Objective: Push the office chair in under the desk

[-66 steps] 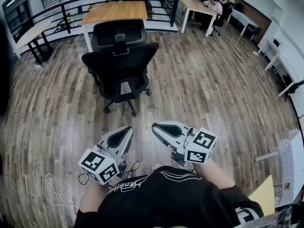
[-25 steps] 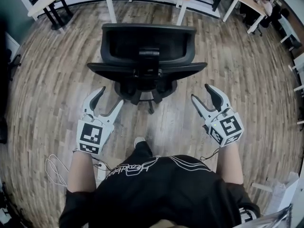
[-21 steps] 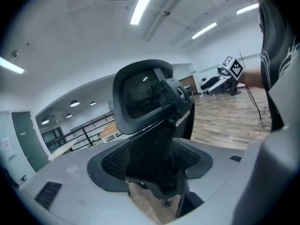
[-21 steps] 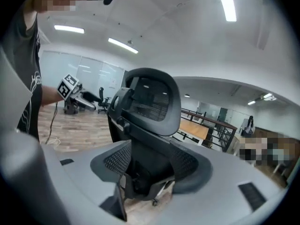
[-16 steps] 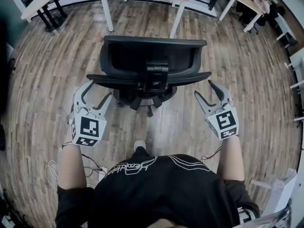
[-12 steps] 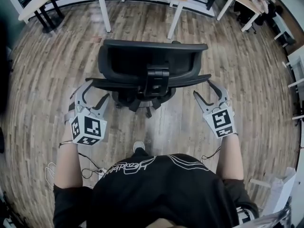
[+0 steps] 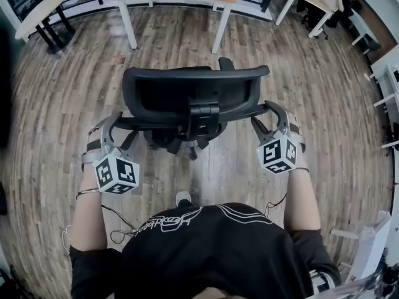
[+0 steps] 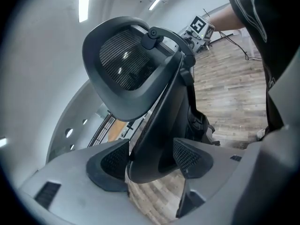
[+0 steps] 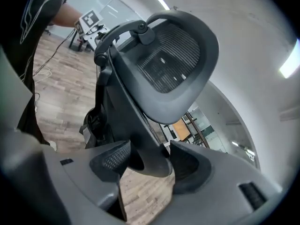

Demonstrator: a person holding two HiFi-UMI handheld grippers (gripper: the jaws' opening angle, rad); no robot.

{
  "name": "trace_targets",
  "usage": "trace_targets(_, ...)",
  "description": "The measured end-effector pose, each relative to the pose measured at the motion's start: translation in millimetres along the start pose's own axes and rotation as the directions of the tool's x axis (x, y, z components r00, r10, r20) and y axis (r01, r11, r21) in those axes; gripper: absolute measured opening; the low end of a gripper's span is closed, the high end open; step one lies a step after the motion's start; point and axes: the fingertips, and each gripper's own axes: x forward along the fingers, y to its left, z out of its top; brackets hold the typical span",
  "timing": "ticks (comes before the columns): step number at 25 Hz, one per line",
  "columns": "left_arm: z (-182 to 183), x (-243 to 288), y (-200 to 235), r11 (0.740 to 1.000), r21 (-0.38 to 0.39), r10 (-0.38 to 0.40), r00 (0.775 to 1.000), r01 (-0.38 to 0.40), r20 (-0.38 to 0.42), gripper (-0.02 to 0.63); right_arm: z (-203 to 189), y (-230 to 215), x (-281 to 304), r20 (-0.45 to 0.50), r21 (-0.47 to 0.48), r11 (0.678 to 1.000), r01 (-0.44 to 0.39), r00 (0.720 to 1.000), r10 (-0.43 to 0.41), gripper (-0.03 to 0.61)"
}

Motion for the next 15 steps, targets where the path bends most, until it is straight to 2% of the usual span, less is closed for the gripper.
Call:
trace_targets(4, -0.7, 3.7, 5.4, 1.0, 0.02, 0.025, 1.0, -0.024, -0.011, 0.27, -1.0, -1.1, 4.0, -0.024, -0.045, 0.999, 0.017, 1.0, -0.019, 0.265)
trace_targets(12, -1.5, 6.9, 7.0, 0.998, 0.015, 0.062, 0.998, -0.062, 0.005, 0.252, -1.3, -1.7, 5.4, -0.04, -0.048, 0.998, 0.038, 0.998, -0.04, 0.259)
trace_targets(15, -2.1, 8.1, 7.2, 0.999, -0.001, 0.039, 0.999, -0.039, 0.001, 0.252, -1.4, -1.4, 3.7, -0.035, -0.032, 0.998, 0.048, 0.998, -0.049, 0.261)
